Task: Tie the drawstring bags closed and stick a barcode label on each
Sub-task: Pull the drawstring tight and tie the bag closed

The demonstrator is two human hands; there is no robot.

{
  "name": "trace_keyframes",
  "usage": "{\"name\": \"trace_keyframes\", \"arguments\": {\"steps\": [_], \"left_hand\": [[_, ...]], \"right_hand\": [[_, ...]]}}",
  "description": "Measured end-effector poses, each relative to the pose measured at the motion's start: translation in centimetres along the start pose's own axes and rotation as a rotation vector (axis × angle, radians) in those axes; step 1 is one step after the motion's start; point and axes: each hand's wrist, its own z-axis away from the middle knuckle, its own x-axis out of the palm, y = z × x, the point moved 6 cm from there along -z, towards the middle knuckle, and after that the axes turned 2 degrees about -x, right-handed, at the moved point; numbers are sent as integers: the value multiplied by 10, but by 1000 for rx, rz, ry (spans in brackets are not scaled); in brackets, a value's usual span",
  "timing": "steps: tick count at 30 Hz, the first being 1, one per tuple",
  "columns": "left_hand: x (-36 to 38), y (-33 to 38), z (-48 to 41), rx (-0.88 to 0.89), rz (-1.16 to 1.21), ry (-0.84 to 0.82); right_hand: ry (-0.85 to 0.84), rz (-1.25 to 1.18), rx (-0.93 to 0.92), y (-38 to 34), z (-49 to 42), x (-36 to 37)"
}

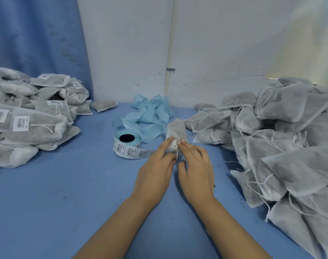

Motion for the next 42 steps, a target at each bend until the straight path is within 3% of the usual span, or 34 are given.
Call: {"name": "trace_keyframes", "arguments": {"steps": [2,5,9,17,23,29,36,42], "left_hand": [[8,4,-1,44,60,-67],[8,4,-1,-3,209,-40],[7,6,2,46,160,-7],[13,6,4,36,194,-91],[3,-4,4,-174,346,-24],[-8,-12,4,-309,551,153],[-11,-8,5,-222,347,199],[-1,-13,4,-317,636,94]], "right_hand": [[1,-8,9,2,0,0],[31,-51,15,2,0,-3],[107,-205,-9,-2,1,-5],[158,-685,345,28,1,0],[108,-961,504,34,-2,9],[-44,-876,380,20,-3,12],[-46,-396,181,7,-1,10],[-3,-570,301,9,2,13]]}}
